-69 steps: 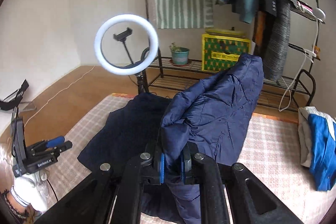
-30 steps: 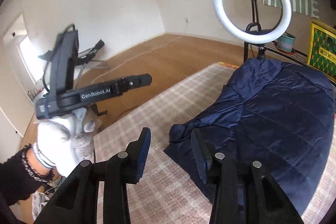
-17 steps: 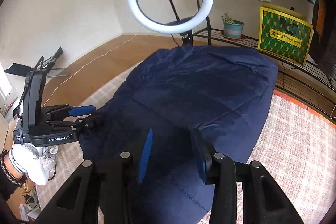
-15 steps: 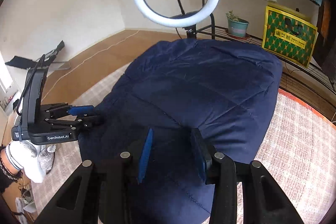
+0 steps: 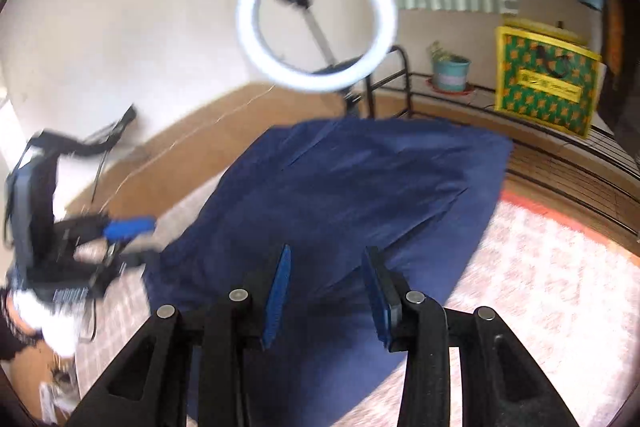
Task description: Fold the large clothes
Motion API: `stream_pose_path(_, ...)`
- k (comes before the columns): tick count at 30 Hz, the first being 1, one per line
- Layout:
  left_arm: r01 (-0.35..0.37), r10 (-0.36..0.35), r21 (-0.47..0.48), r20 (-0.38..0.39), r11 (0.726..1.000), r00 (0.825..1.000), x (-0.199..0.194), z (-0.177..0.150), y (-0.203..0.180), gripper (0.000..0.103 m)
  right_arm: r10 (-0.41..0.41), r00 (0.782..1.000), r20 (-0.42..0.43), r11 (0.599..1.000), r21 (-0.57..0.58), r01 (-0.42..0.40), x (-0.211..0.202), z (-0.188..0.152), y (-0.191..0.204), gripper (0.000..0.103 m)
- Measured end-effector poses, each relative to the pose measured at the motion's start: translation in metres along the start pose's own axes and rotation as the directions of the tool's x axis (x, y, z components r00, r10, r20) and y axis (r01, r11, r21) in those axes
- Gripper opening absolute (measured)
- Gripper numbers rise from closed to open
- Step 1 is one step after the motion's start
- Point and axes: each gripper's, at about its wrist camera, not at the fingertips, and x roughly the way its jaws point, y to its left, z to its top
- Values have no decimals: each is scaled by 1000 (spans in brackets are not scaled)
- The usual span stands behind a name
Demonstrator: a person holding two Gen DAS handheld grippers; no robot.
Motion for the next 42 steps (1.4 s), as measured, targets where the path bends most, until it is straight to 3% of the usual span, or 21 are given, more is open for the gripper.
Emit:
stream_pose_path(3,97,-96,38,-13,995,995,14,6,-33,52,-37,999,28,997,69,35,7,22,-27,34)
stream_pose_path(6,161,-158,98,-44,982,987,29,-1,-62,52,-68,998,18,996,65,66,31,42,-39,34)
stream_pose_path(10,161,-147,171,-88,972,985,47,-18,-82,52,-108,994,20,994,26,108,65,64,-43,34)
stream_pose_path(13,176,-161,156,-105,972,981,55,-23,-75,52,-85,996,-2,992,92,85,97,74,-70,35)
stream_pose_path(16,173,-158,161,-105,972,982,63,-24,-73,52,-152,987,-53,974,160,159,126,70,-93,32)
stream_pose_path(18,172,-156,164,-106,971,982,67,-24,-73,52,-153,984,-96,967,191,169,142,62,-105,31)
stream_pose_path(24,181,-164,145,-122,973,979,63,-26,-72,52,-190,975,-111,963,172,208,137,61,-98,33)
stream_pose_path(25,199,-180,143,-133,970,975,58,-23,-69,52,-191,977,-97,963,173,206,128,62,-97,36)
stream_pose_path(27,216,-199,136,-126,967,972,41,-22,-61,52,-190,981,-49,957,214,196,96,61,-99,59)
stream_pose_path(31,197,-193,94,-56,976,980,-1,-11,-22,54,-151,988,31,957,255,139,37,43,-102,80)
stream_pose_path(33,197,-196,28,-30,980,980,-10,0,11,78,-138,990,43,958,261,122,9,26,-102,90)
stream_pose_path(35,206,-209,-80,-19,975,978,-8,10,53,83,-109,992,59,951,297,87,-15,9,-106,93)
stream_pose_path(36,211,-215,-156,-9,965,977,-5,13,76,83,-86,994,69,944,323,60,-26,-1,-108,96)
stream_pose_path(37,245,-254,-246,-6,938,967,2,16,100,83,-60,994,88,934,358,24,-36,-11,-110,99)
stream_pose_path(39,307,-339,-406,-6,861,941,23,18,143,83,-22,993,118,907,420,-30,-49,-29,-114,103)
stream_pose_path(40,315,-354,-449,-3,836,935,30,17,155,84,-4,994,110,897,439,-45,-50,-34,-117,103)
stream_pose_path(42,342,-410,-551,-1,761,912,55,15,181,84,25,996,83,889,454,-61,-47,-43,-118,103)
